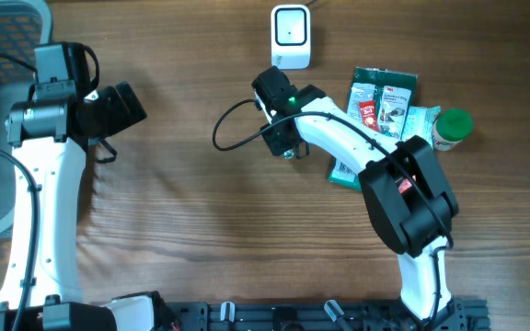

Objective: Scan the item barcode
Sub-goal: 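Lift the medicine box and hold it up to the scanner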

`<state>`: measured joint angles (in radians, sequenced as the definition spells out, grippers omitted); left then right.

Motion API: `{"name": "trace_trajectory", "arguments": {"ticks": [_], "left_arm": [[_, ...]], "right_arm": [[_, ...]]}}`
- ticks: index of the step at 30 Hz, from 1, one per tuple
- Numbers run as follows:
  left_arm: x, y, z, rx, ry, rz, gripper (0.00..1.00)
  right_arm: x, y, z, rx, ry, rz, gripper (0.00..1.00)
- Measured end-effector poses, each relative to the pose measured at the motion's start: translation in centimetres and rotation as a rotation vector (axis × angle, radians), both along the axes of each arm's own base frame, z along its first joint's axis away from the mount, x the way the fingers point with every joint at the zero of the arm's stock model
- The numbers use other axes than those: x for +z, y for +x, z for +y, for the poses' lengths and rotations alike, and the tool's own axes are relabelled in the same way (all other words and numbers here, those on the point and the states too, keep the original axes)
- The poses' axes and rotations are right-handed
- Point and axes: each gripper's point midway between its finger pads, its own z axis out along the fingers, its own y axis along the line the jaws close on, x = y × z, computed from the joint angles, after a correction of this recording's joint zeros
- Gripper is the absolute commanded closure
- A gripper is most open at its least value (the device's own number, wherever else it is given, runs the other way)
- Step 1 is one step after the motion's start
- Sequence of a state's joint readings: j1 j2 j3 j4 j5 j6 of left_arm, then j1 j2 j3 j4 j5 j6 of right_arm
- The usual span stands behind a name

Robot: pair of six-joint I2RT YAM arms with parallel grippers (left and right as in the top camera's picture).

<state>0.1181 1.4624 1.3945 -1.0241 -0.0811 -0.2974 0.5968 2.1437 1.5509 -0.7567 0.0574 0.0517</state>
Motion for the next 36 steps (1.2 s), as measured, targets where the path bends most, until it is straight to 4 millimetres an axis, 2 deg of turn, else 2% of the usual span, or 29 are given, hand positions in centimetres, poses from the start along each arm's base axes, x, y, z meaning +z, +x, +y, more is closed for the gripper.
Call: {"name": "trace_trajectory", "arguments": {"ticks": [1,5,7,10,13,15,16,18,21,24,25,28,30,36], "left_arm": [[0.0,0.0,0.0,0.0,0.0,0.0,0.0],[0.0,0.0,0.0,0.0,0.0,0.0,0.0],[0.0,0.0,0.0,0.0,0.0,0.0,0.0],[0.0,0.0,0.0,0.0,0.0,0.0,0.0],[0.0,0.0,0.0,0.0,0.0,0.0,0.0],[0.0,0.0,0.0,0.0,0.0,0.0,0.0],[0.0,0.0,0.0,0.0,0.0,0.0,0.0],[0.0,0.0,0.0,0.0,0.0,0.0,0.0],[0.0,0.0,0.0,0.0,0.0,0.0,0.0],[0.0,0.0,0.0,0.0,0.0,0.0,0.0],[0.0,0.0,0.0,0.0,0.0,0.0,0.0],[0.0,0.0,0.0,0.0,0.0,0.0,0.0],[0.0,0.0,0.0,0.0,0.0,0.0,0.0],[0.0,0.0,0.0,0.0,0.0,0.0,0.0]], "right_arm": [[0.0,-0.1,0.0,-0.003,-0.001,0.003,0.69],[-0.1,-0.5,-0.3,-0.005,-0.01,0.022,0.79],[-0.1,-0.5,-0.3,-0.021,-0.006,0.024,0.88],[0.0,-0.5,-0.3,-0.034,-0.001,0.027,0.92],[1.2,-0.1,0.2,-0.047,0.06,0.053,0.96],[3.2,0.9,0.8,-0.056,0.144,0.05,0.96],[5.0,1.7,1.1,-0.06,0.21,0.04,0.96],[9.4,3.3,1.1,-0.07,0.354,0.001,0.96],[16.6,5.7,-0.7,-0.096,0.568,-0.083,0.96],[20.0,7.4,-2.8,-0.108,0.709,-0.124,0.96],[20.5,7.8,-3.4,-0.112,0.745,-0.125,0.96],[20.5,9.8,-4.5,-0.115,0.883,-0.108,0.96],[20.1,11.1,-4.3,-0.096,0.971,-0.099,0.96],[16.3,14.5,-1.6,0.007,1.246,-0.022,0.96]]}}
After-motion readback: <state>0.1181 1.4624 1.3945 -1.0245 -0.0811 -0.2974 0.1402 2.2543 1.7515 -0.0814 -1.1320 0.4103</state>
